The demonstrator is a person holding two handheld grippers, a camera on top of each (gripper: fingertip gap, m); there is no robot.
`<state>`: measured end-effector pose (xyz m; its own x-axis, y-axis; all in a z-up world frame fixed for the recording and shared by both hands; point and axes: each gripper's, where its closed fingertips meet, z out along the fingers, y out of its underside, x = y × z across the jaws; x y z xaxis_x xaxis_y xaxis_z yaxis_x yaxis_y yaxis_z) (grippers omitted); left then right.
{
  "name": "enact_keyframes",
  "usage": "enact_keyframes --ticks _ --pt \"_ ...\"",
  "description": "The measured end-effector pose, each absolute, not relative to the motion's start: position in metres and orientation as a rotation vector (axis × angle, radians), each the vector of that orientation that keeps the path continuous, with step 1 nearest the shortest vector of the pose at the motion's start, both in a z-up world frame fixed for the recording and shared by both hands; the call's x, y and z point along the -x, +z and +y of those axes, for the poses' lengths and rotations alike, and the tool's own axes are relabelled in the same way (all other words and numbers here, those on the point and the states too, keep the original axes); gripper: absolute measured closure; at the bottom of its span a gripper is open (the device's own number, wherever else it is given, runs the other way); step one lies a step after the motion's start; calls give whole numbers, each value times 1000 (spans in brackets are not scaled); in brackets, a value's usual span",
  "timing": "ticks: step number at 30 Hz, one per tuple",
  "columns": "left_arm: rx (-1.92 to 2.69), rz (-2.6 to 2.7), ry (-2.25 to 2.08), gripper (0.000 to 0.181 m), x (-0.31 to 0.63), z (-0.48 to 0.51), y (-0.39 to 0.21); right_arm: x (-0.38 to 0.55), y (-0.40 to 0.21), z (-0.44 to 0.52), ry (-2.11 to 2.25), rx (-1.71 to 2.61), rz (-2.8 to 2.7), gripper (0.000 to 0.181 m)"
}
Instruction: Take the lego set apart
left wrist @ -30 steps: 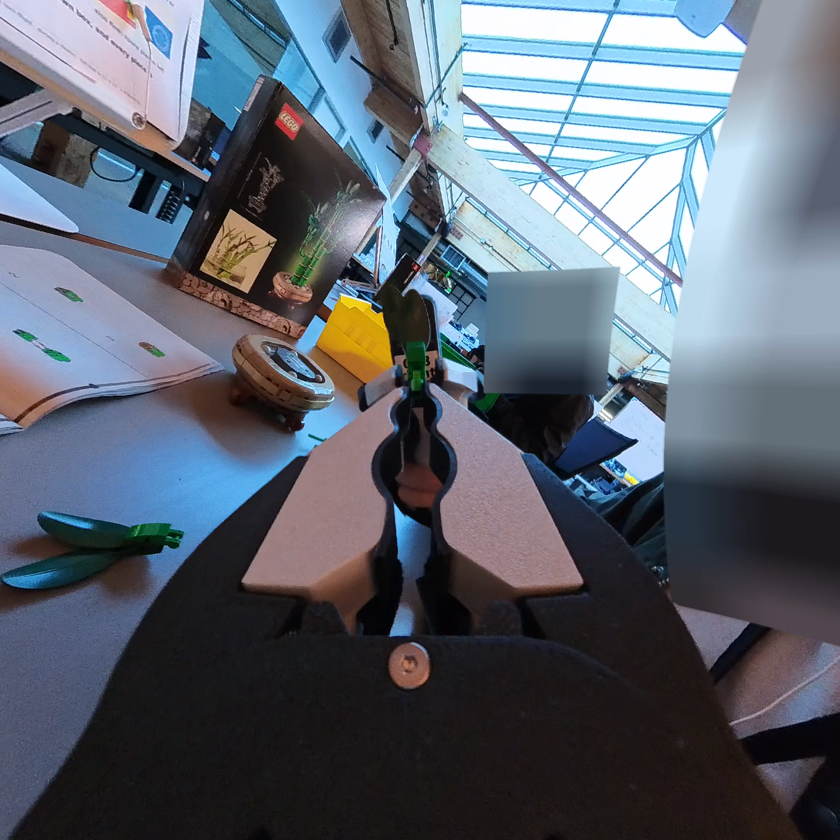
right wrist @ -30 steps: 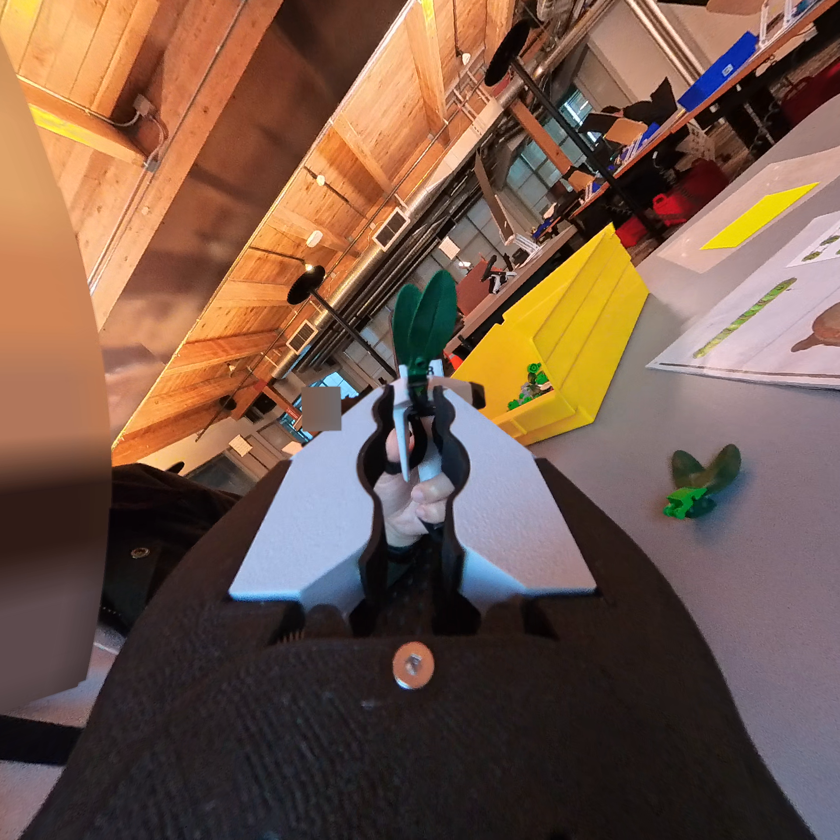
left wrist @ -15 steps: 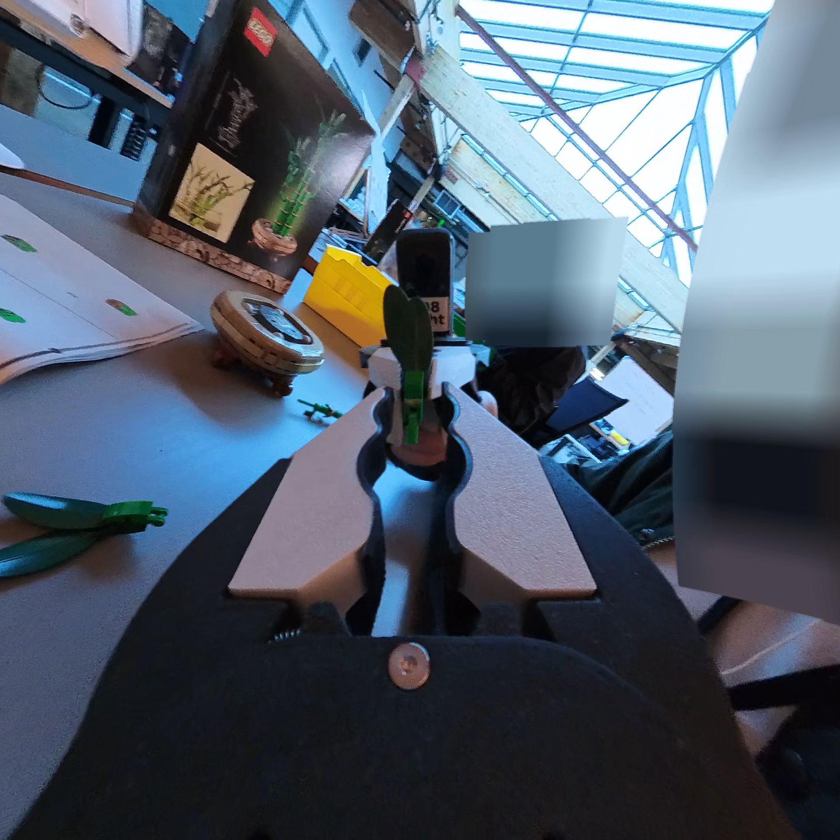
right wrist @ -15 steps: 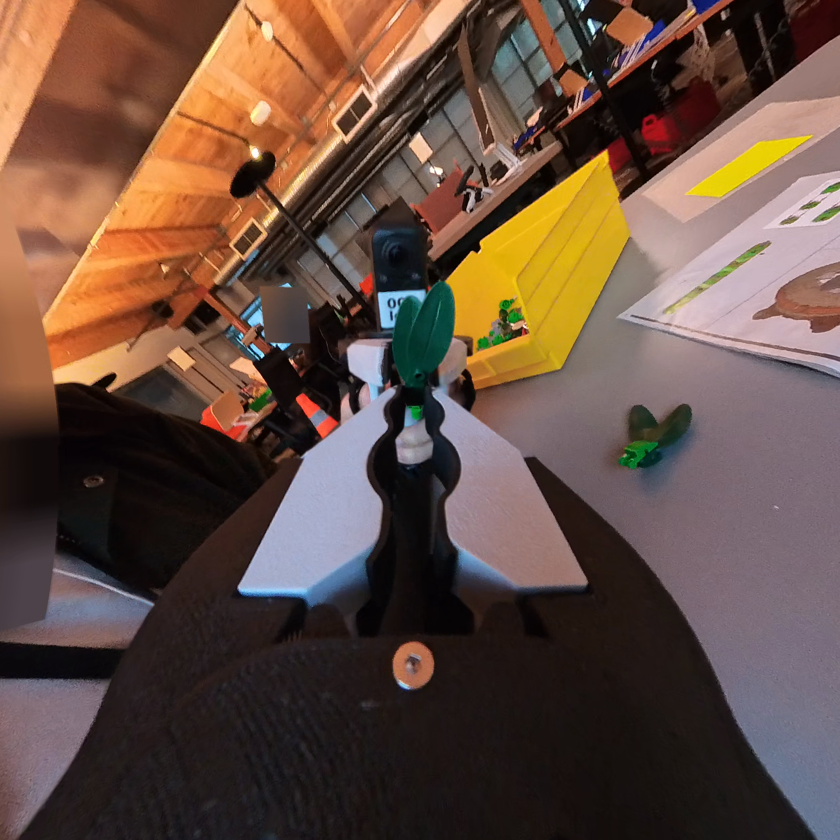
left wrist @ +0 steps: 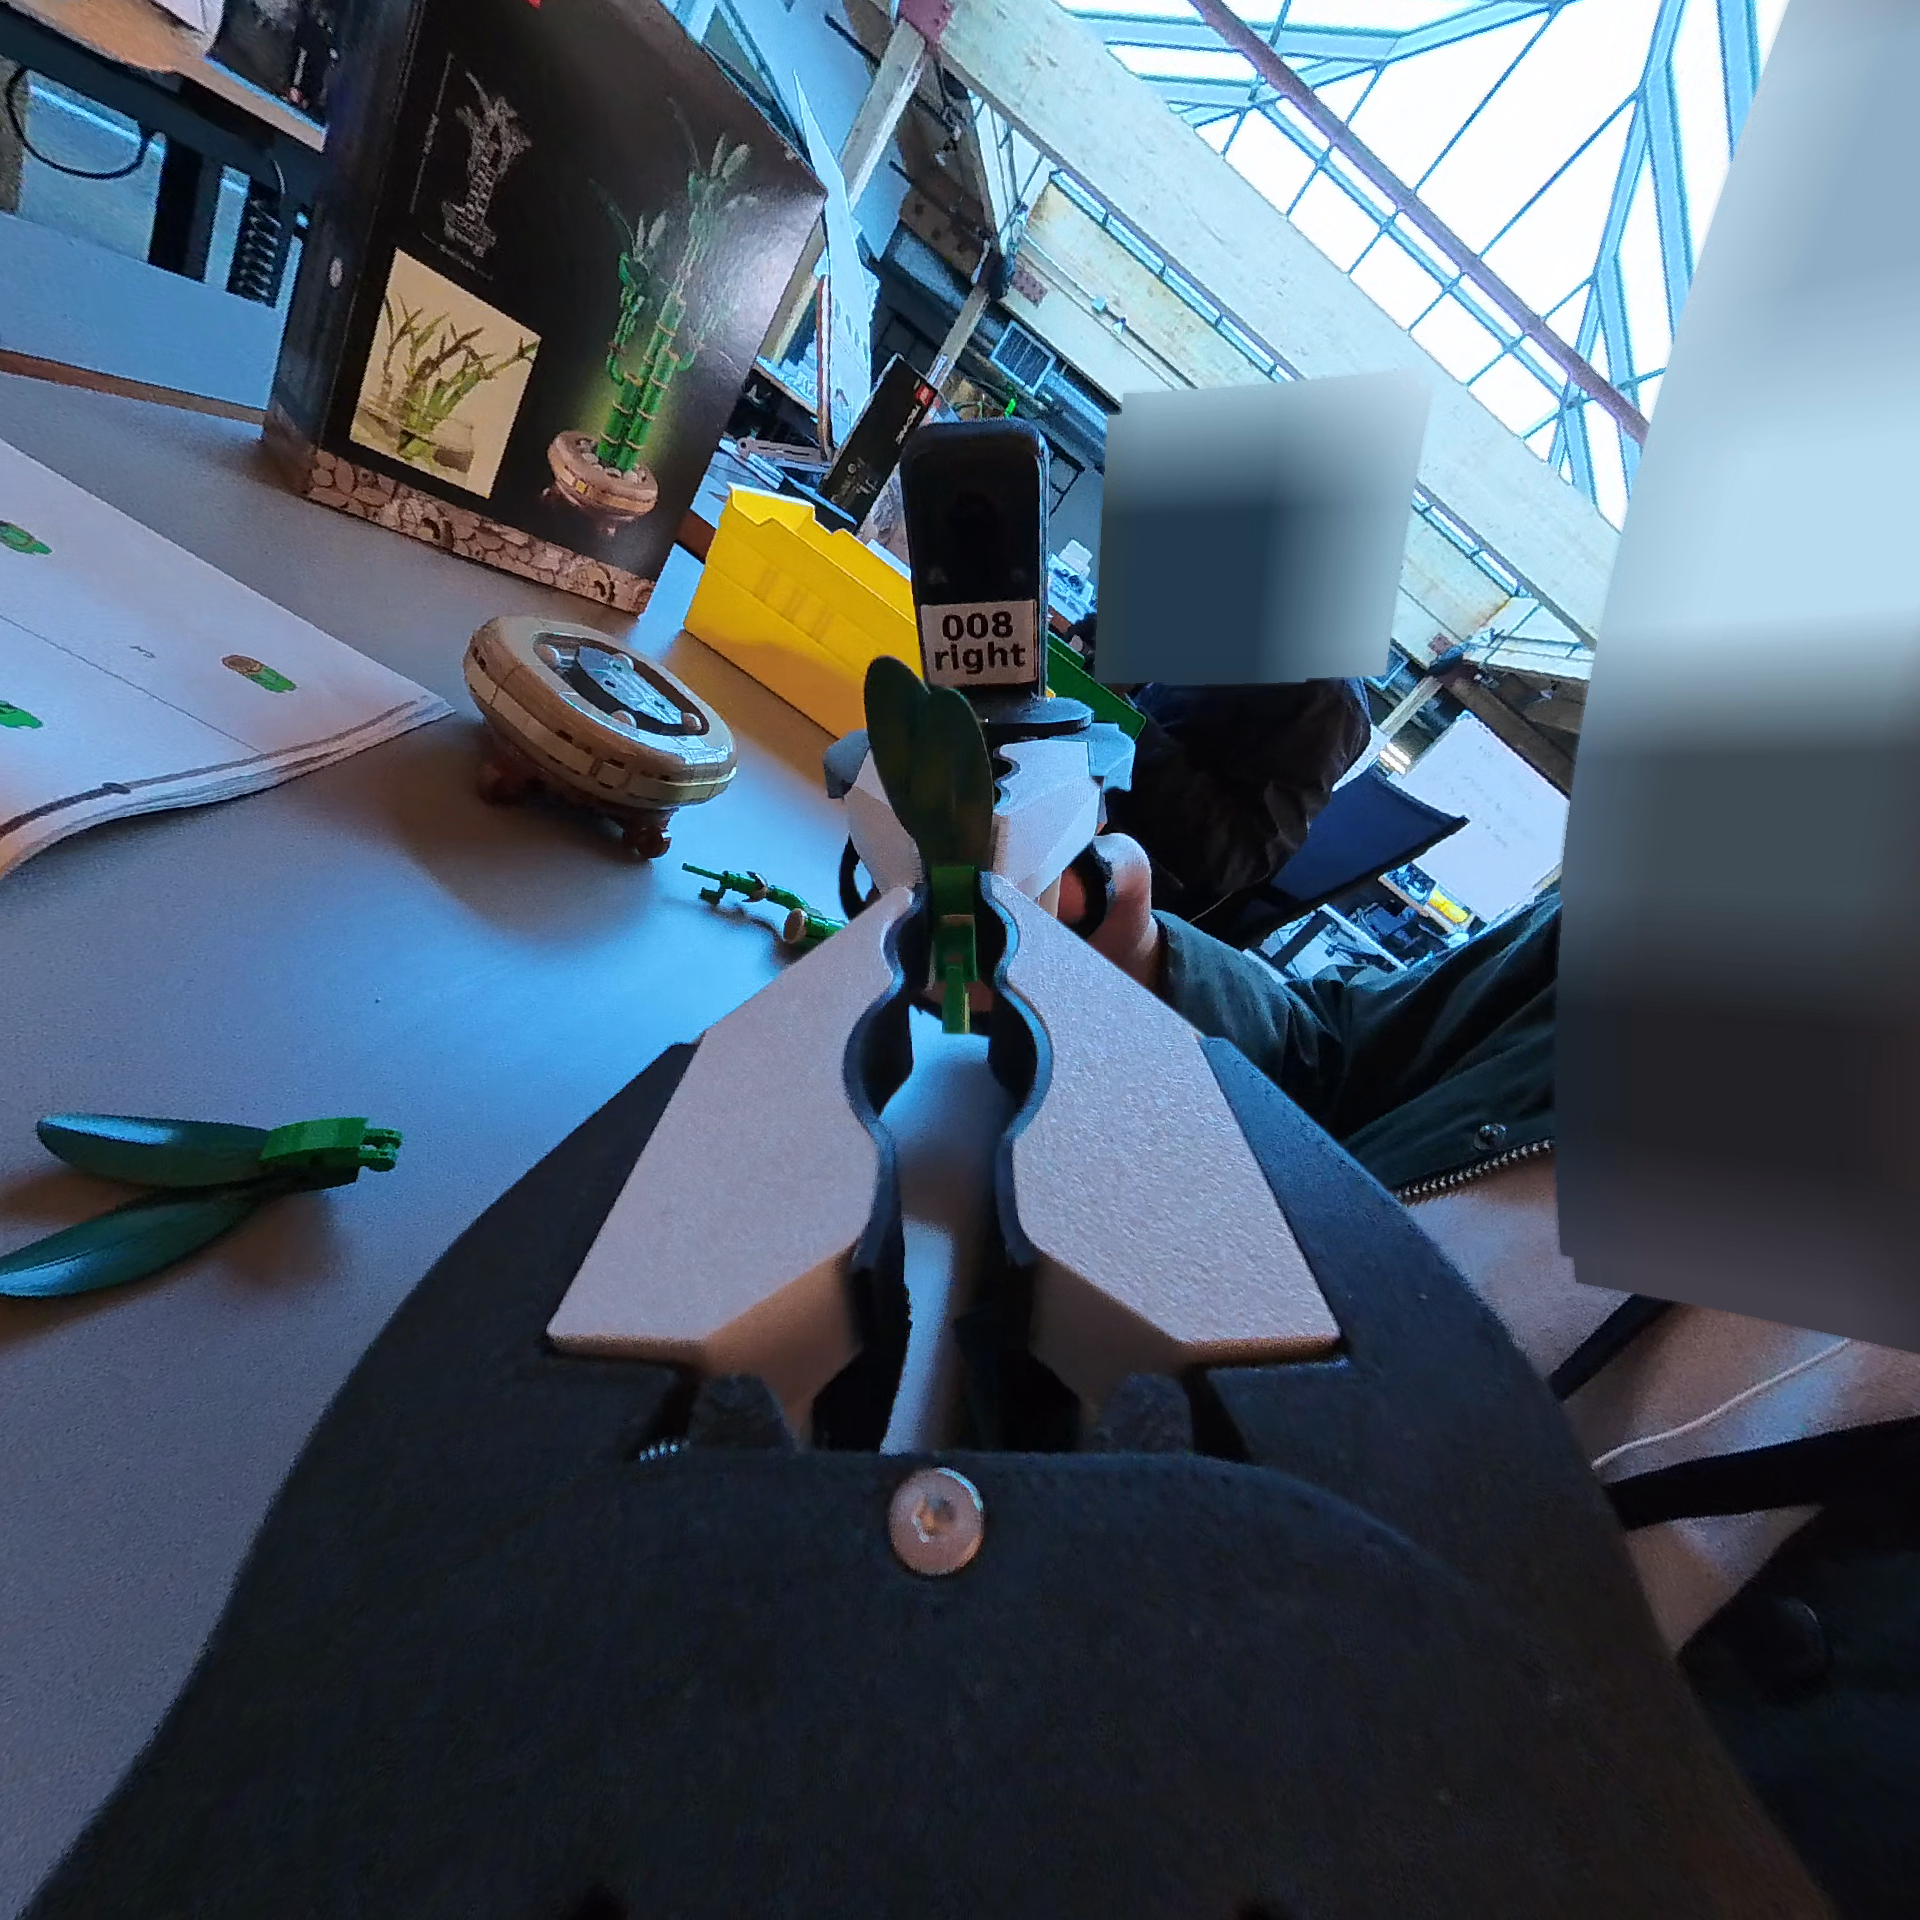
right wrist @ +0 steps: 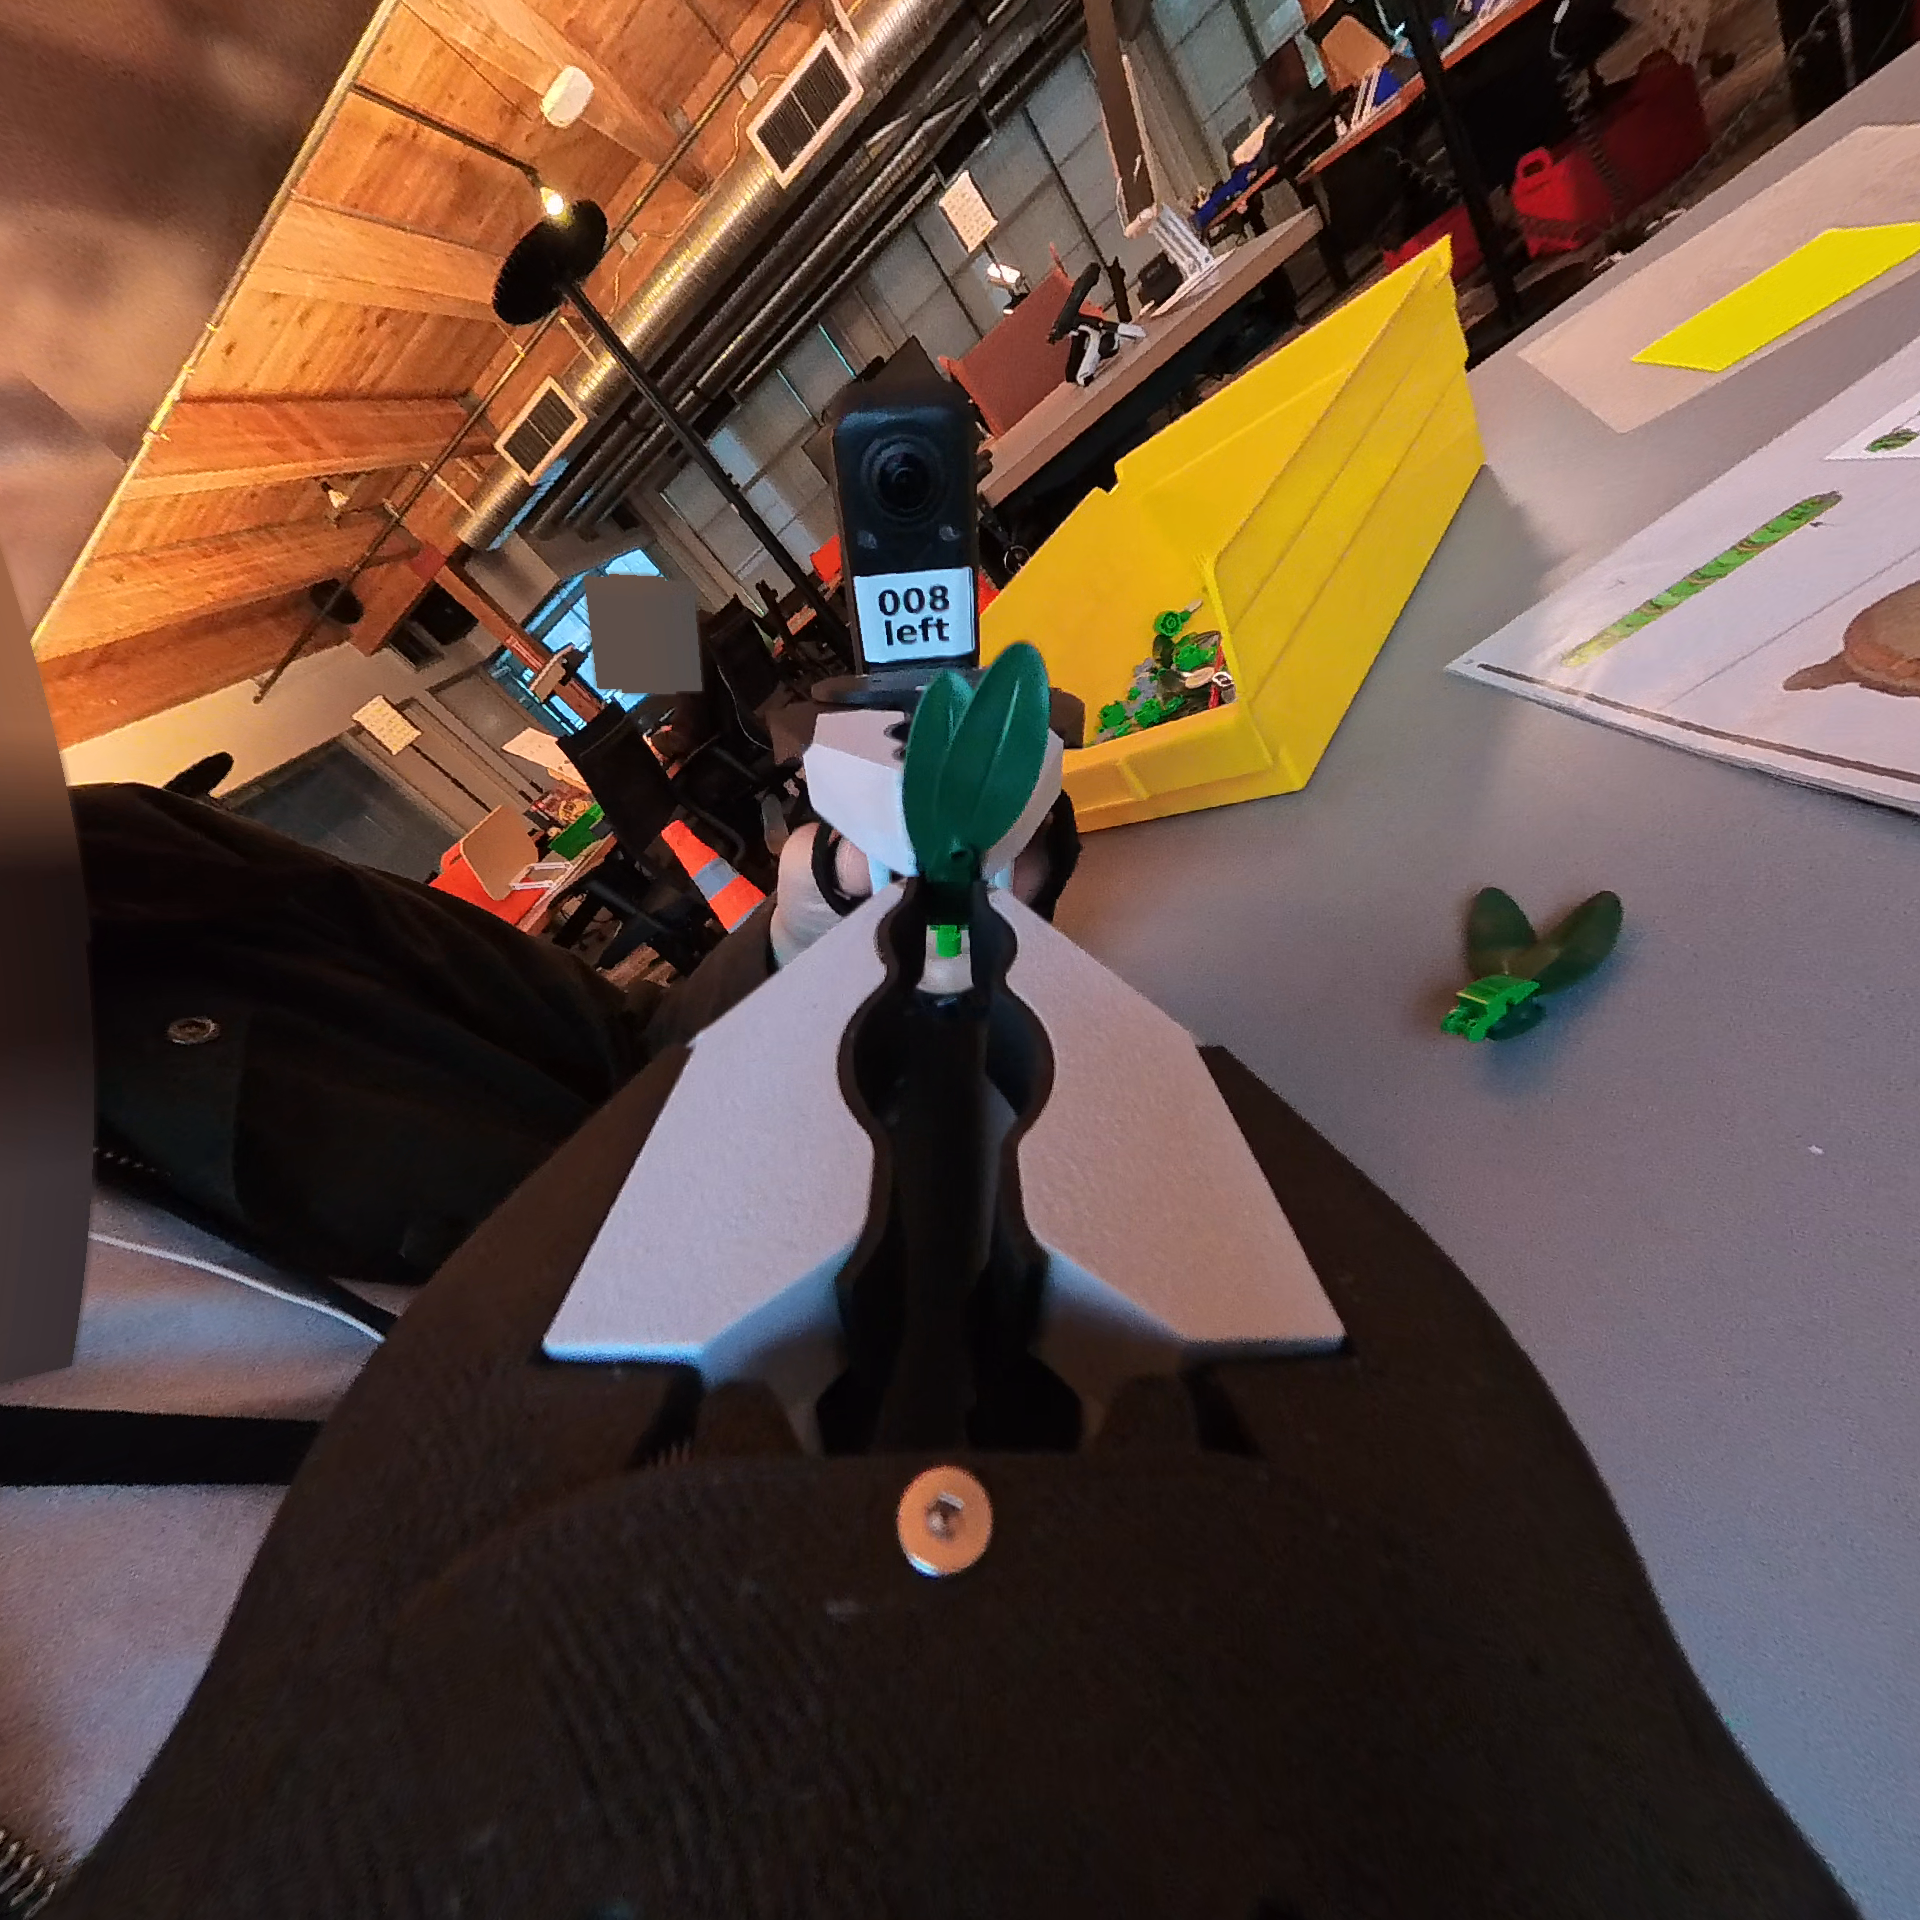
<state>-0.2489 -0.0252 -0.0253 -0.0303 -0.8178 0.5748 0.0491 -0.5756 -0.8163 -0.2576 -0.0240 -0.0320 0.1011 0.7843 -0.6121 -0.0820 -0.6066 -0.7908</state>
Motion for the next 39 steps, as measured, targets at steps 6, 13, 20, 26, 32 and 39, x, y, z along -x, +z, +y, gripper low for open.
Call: enact_keyframes --ticks 6,13,20,26,32,39 --pt "1612 833 -1727 177 249 -28 -26 257 -33 -27 1619 1714 -706 174" --pt "1624 851 -1741 176 249 -30 -27 256 -33 -29 1626 1734 -711 174" --pt "1640 872 -1729 176 249 -31 -30 255 -35 -31 1632 1757 -722 174" --pt "1557 578 -1673 176 302 12 -14 191 -12 2 1645 1634 -452 175" --pt "1630 687 -1968 176 259 -23 -26 231 -63 -16 1642 1928 -615 174" --pt "1696 516 -2054 176 265 -9 -36 239 -140 -19 1035 2214 -979 172"
